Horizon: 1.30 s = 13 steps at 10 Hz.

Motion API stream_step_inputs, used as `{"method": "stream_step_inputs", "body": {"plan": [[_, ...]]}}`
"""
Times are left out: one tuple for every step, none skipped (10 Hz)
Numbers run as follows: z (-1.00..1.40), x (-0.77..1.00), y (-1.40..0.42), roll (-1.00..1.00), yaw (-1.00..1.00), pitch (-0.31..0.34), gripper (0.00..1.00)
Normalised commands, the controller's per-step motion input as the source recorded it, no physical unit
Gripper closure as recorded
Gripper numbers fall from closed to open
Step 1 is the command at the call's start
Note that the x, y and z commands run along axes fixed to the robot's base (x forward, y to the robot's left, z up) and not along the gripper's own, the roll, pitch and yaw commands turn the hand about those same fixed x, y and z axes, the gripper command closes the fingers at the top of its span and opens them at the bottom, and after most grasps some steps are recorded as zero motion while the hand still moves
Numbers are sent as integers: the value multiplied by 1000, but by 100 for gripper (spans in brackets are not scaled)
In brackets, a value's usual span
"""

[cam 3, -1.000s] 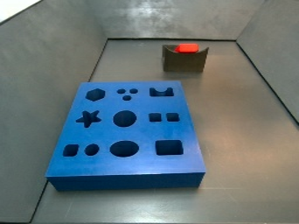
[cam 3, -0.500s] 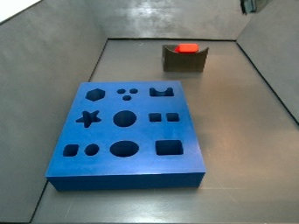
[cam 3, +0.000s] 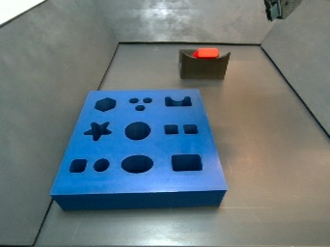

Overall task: Pick up the square-circle object. Move up. Place the square-circle object on the fixture. Regrasp the square-circle object. Move to above the board. Insert the square-circle object.
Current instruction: Regrasp the square-circle object.

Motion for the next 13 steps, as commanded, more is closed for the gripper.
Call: {"method": "stream_step_inputs", "body": {"plan": [[-1000, 38, 69, 99, 172, 104, 0], [-1000, 58, 61, 103, 172, 38, 0], [-1000, 65, 56, 99, 171, 15, 0], [-1000, 75, 51, 92, 151, -26, 0], [-1000, 81, 48, 88, 140, -45, 0], [-1000, 92, 42, 79, 111, -73, 0], [-1000, 101, 39, 70, 80, -89, 0], [-1000, 109, 34, 68, 56, -92, 0], [-1000, 113, 30, 72, 40, -92, 0], [-1000, 122, 20, 74, 15, -81, 0], [-854, 112, 16, 72, 0, -69, 0], [-657, 93, 6, 73, -11, -51, 0], [-518, 85, 3, 66, -14, -39, 0]]}}
